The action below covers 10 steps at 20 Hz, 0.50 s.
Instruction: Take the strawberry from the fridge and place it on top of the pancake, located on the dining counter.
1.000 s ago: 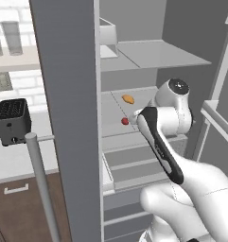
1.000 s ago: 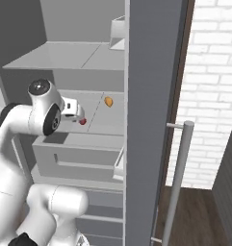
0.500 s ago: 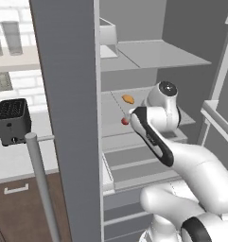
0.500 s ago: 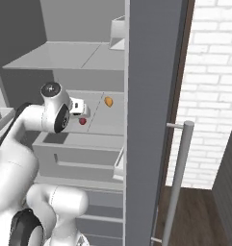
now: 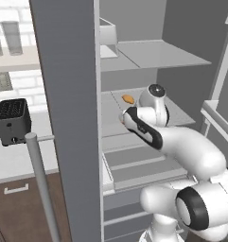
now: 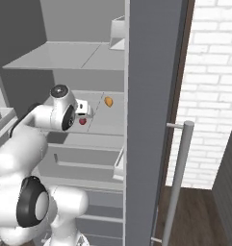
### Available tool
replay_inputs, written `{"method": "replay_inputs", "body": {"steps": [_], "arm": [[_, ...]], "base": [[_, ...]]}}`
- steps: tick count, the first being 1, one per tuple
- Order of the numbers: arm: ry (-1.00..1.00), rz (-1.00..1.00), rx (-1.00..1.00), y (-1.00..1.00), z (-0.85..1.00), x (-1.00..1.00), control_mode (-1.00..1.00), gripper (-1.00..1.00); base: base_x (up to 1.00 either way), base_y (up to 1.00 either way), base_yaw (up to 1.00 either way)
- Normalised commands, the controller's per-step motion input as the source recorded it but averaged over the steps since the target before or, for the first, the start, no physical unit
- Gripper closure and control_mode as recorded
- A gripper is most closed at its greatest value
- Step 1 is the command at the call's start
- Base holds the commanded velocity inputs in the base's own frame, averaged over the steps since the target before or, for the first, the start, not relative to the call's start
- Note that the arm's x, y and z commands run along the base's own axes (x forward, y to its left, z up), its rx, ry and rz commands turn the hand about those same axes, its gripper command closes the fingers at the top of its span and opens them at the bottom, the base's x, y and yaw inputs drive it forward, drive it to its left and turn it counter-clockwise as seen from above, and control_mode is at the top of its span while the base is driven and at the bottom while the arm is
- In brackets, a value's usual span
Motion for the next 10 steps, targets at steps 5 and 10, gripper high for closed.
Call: {"method": "replay_inputs", "body": {"steps": [5,10], "arm": [[0.02,0.00,0.00,0.09,-0.23,0.46,-1.00,-1.00],[0.02,0.00,0.00,0.02,-0.20,0.51,-1.00,-1.00]], "base": [[0.00,0.00,0.00],[0.00,0.00,0.00]]}}
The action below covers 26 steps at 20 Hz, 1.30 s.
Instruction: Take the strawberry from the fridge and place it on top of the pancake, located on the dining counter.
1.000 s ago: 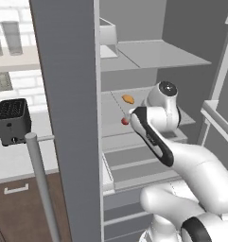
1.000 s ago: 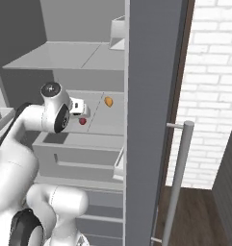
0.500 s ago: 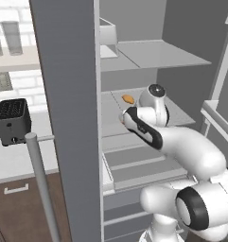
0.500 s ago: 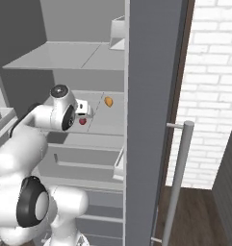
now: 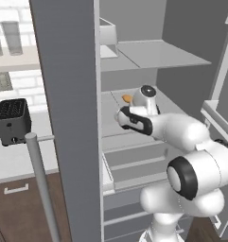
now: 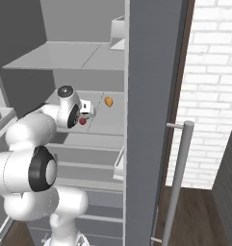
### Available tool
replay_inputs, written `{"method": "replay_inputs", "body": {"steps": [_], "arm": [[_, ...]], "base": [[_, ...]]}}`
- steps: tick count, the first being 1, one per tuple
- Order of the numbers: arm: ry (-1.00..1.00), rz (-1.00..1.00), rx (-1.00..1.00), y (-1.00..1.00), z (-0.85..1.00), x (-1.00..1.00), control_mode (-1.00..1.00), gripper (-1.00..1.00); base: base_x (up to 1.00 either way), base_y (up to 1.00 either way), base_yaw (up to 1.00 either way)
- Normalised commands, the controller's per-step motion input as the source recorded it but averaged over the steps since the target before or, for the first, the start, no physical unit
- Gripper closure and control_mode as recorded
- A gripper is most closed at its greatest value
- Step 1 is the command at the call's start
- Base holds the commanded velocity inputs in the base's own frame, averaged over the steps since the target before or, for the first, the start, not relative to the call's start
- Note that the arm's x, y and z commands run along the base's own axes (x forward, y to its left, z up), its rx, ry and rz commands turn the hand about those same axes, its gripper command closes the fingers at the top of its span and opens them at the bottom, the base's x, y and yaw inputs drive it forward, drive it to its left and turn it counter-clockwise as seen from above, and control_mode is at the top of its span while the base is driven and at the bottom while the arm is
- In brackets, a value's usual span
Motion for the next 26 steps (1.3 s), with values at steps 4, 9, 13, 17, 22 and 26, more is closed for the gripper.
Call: {"method": "replay_inputs", "body": {"steps": [4,9,13,17,22,26], "arm": [[0.02,0.00,0.00,0.00,-0.23,0.49,-1.00,-1.00],[0.05,0.00,0.00,0.01,-0.35,0.48,-1.00,-1.00],[0.03,0.00,0.00,0.04,-0.20,0.07,-1.00,-1.00],[0.00,0.00,0.00,0.13,-0.14,0.09,-1.00,-1.00],[0.00,0.00,0.00,0.11,-0.12,0.13,-1.00,-1.00],[0.01,0.00,0.00,0.04,-0.14,0.02,-1.00,1.00]], "base": [[0.00,0.00,0.00],[0.00,0.00,0.00],[0.00,0.00,0.00],[0.00,0.00,0.00],[0.00,0.00,0.00],[0.00,0.00,0.00]]}}
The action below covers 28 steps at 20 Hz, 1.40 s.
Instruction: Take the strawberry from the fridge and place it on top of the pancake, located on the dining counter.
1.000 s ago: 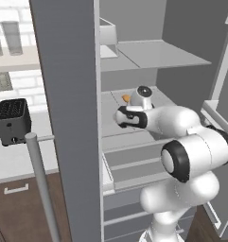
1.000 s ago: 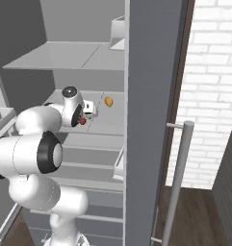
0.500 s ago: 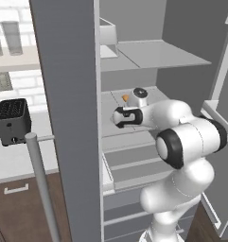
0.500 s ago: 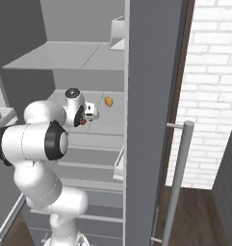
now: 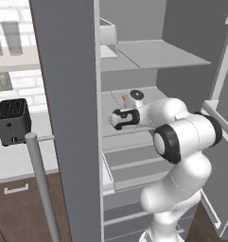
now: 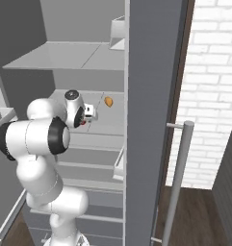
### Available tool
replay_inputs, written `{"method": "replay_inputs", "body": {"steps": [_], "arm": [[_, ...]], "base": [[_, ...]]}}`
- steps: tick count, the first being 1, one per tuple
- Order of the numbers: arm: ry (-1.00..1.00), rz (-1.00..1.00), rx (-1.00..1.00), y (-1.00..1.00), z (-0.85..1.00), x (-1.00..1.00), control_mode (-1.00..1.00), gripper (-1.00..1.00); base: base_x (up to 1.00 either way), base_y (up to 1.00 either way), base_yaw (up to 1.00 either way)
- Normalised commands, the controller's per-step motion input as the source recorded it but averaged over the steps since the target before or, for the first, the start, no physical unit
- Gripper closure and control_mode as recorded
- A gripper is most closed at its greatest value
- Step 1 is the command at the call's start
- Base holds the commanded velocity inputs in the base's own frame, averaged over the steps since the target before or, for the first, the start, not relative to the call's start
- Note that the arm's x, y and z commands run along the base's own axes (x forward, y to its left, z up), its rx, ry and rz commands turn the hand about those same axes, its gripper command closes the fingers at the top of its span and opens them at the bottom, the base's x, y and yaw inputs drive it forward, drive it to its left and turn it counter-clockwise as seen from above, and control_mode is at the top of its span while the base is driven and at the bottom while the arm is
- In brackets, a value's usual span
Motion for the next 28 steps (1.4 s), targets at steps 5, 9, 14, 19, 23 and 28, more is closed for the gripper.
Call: {"method": "replay_inputs", "body": {"steps": [5,9,14,19,23,28], "arm": [[0.06,0.00,0.00,0.00,-0.15,-0.02,-1.00,1.00],[0.01,0.00,0.00,0.00,-0.12,0.03,-1.00,1.00],[-0.01,0.00,0.00,0.00,-0.04,-0.22,-1.00,1.00],[-0.10,-0.03,0.00,-0.02,0.48,-0.95,-1.00,1.00],[-0.11,-0.08,0.01,-0.13,0.94,-0.82,-1.00,1.00],[-0.01,-0.09,0.04,-0.25,0.84,-0.55,-1.00,1.00]], "base": [[0.00,0.00,0.00],[0.00,0.00,0.00],[0.00,0.00,0.00],[0.00,0.00,0.00],[0.00,0.00,0.00],[0.00,0.00,0.00]]}}
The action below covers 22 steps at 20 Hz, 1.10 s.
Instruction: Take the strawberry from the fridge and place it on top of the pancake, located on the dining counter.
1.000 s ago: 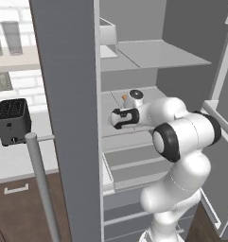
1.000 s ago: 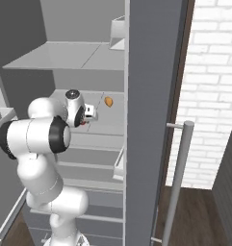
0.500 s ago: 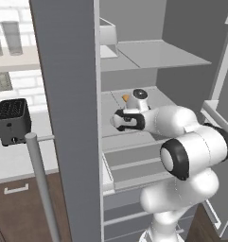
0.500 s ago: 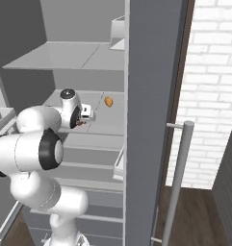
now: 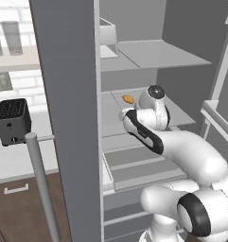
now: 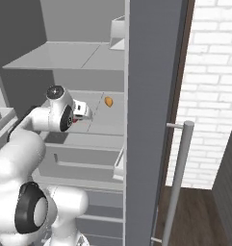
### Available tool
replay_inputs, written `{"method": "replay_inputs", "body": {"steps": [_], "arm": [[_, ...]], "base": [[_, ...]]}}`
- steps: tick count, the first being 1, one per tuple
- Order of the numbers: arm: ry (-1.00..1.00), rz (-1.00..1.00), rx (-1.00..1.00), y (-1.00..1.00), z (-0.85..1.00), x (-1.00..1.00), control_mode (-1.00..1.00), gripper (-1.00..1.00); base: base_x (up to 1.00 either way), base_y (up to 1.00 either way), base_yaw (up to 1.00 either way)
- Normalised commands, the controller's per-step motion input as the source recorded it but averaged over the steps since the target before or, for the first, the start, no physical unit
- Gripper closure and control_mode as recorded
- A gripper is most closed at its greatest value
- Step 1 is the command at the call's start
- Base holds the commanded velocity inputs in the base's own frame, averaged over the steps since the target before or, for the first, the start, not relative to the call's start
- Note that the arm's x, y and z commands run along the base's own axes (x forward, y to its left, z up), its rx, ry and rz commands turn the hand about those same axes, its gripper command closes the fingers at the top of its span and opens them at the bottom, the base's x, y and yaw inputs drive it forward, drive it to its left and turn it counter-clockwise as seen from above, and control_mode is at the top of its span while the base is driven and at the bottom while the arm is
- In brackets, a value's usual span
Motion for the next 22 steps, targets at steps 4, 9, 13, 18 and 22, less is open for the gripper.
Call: {"method": "replay_inputs", "body": {"steps": [4,9,13,18,22], "arm": [[0.00,-0.07,0.00,-0.01,0.64,-0.50,-1.00,1.00],[-0.04,-0.01,-0.09,0.13,0.27,-0.41,-1.00,1.00],[-0.04,0.00,-0.03,0.00,0.19,-0.48,-1.00,1.00],[-0.01,0.00,0.00,-0.06,0.18,-0.51,-1.00,1.00],[-0.02,0.02,0.01,-0.29,0.07,-0.59,-1.00,1.00]], "base": [[0.00,0.00,0.00],[0.00,0.00,0.00],[0.00,0.00,0.00],[0.00,0.00,0.00],[0.00,0.00,0.00]]}}
